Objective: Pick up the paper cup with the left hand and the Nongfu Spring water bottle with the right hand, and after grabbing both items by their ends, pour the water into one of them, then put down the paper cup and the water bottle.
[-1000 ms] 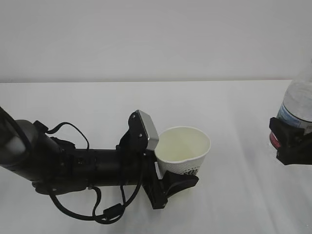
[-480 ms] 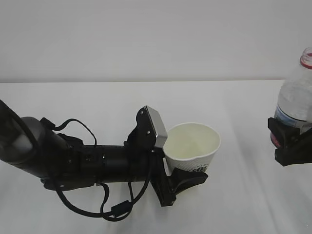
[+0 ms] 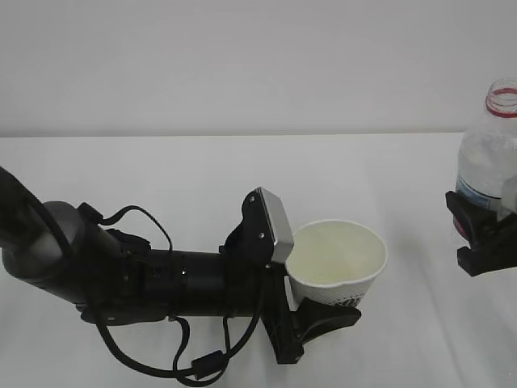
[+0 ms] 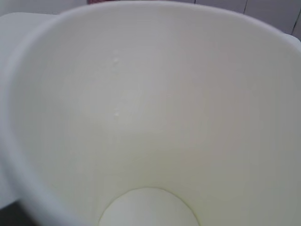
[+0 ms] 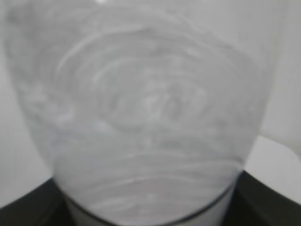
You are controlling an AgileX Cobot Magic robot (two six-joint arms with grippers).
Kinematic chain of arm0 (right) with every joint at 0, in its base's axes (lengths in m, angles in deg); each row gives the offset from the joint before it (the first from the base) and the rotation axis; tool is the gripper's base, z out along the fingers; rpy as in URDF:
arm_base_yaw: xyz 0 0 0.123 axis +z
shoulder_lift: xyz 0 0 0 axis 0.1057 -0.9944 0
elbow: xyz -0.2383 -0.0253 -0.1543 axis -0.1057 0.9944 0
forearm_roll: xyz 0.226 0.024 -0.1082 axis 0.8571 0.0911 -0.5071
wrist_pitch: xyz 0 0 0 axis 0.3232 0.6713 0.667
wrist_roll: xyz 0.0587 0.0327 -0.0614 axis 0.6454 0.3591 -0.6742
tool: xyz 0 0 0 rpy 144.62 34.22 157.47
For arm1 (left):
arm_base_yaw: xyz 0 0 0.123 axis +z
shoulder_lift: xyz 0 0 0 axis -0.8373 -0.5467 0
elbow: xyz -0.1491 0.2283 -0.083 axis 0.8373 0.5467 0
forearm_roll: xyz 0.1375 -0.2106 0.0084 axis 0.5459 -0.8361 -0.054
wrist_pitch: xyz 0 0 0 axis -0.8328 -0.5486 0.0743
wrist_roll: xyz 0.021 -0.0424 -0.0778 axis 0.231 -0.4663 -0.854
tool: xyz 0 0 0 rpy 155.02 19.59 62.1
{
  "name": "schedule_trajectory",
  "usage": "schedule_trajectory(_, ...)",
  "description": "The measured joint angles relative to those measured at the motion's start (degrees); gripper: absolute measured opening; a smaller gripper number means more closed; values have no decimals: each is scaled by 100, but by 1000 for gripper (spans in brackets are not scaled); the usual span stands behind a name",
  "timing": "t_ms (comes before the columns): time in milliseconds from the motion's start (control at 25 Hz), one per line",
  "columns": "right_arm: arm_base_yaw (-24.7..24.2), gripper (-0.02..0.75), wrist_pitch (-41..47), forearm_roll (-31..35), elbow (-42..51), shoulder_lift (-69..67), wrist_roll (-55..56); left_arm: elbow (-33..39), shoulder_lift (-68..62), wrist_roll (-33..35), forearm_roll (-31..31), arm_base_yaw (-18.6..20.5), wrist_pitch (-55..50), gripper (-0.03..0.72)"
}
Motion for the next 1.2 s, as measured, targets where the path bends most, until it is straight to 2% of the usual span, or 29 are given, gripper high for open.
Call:
schedule_trajectory(720,0,494,-343,-105,0,0,-1226,-247,-11,-14,-96,-3,-12,538)
schedule_trajectory(1200,0,494,-343,-142,0,0,-1754,-262,-11,-451,169,-42,291,538)
